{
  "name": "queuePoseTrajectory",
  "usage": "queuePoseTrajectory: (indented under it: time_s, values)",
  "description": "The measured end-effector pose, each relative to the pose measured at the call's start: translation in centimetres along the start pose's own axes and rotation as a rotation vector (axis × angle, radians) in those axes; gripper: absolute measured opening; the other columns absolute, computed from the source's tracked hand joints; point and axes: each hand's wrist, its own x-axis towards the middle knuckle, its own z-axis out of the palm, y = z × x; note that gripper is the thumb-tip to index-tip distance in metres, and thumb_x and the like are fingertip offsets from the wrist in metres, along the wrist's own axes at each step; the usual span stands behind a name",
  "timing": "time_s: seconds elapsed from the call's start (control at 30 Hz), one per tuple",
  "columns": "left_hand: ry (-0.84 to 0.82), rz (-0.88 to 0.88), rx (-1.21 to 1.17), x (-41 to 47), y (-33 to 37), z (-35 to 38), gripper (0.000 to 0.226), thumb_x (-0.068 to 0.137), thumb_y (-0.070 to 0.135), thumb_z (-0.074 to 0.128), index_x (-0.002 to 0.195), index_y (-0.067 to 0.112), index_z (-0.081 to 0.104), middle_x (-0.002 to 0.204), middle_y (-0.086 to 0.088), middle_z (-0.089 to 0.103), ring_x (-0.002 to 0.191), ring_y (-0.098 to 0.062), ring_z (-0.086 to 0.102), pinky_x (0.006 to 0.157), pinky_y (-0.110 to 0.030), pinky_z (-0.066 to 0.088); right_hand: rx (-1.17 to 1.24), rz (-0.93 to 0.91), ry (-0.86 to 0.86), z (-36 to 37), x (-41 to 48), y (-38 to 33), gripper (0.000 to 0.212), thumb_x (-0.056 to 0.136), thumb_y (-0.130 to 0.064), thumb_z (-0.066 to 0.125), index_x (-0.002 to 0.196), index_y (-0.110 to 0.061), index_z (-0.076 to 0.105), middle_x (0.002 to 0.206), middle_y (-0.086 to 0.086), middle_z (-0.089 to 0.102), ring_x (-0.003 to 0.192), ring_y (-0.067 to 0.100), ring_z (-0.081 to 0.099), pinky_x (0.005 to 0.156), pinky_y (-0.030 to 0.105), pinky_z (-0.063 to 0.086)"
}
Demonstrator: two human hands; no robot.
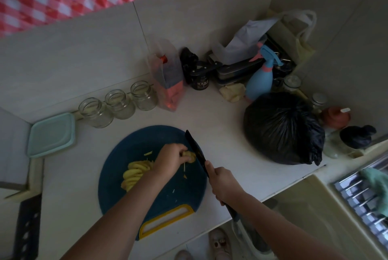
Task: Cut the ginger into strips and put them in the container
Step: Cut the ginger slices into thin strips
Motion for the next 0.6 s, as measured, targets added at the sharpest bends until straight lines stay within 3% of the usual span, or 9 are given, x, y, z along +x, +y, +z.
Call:
queuePoseTrajectory:
  time_s: [0.13,0.3,0.4,0.5,0.6]
  values:
    - [0.003,0.020,-0.011,-0.61,0.08,0.52,0.030,0.081,0.022,0.072,0.105,0.005,0.067,0.097,-0.012,0.065,0.093,-0.023,0.062,0.073,-0.025,0.043,0.007,0.010,0.006,0.53,-0.06,-0.53,0.056,0.096,-0.060,0.020,0.073,-0.016,0.045,0.074,0.008,0.055,0.052,0.018,0.052,0.042,0.026,0.045]
    - [-0.039,0.049,0.084,-0.52,0.08,0.52,0.051,0.072,0.022,0.080,0.115,0.002,0.062,0.105,-0.012,0.058,0.094,-0.024,0.059,0.082,-0.034,0.049,0.012,0.022,0.015,0.57,-0.02,-0.75,0.056,0.096,-0.061,0.020,0.075,-0.016,0.046,0.074,0.009,0.055,0.055,0.019,0.053,0.043,0.026,0.045]
    - [-0.029,0.080,0.138,-0.52,0.19,0.60,0.038,0.078,0.017,0.073,0.112,0.004,0.063,0.106,-0.011,0.057,0.093,-0.023,0.059,0.081,-0.031,0.047,0.014,0.024,0.015,0.57,0.03,-0.82,0.057,0.096,-0.061,0.020,0.078,-0.014,0.047,0.073,0.008,0.055,0.054,0.019,0.053,0.043,0.027,0.046]
    - [0.028,0.113,0.185,-0.47,0.27,0.48,0.016,0.086,0.016,0.064,0.099,0.007,0.067,0.094,-0.007,0.055,0.087,-0.022,0.058,0.072,-0.026,0.043,0.021,0.033,0.005,0.53,0.06,-0.92,0.058,0.096,-0.061,0.020,0.084,-0.012,0.049,0.075,0.009,0.055,0.053,0.018,0.052,0.044,0.026,0.046]
    - [0.037,0.112,0.216,-0.23,0.51,0.40,0.023,0.085,0.018,0.066,0.106,0.011,0.066,0.101,-0.007,0.058,0.093,-0.022,0.057,0.075,-0.028,0.043,0.009,0.034,0.003,0.47,0.01,-0.91,0.057,0.096,-0.061,0.019,0.080,-0.014,0.047,0.076,0.009,0.055,0.053,0.018,0.052,0.044,0.026,0.046]
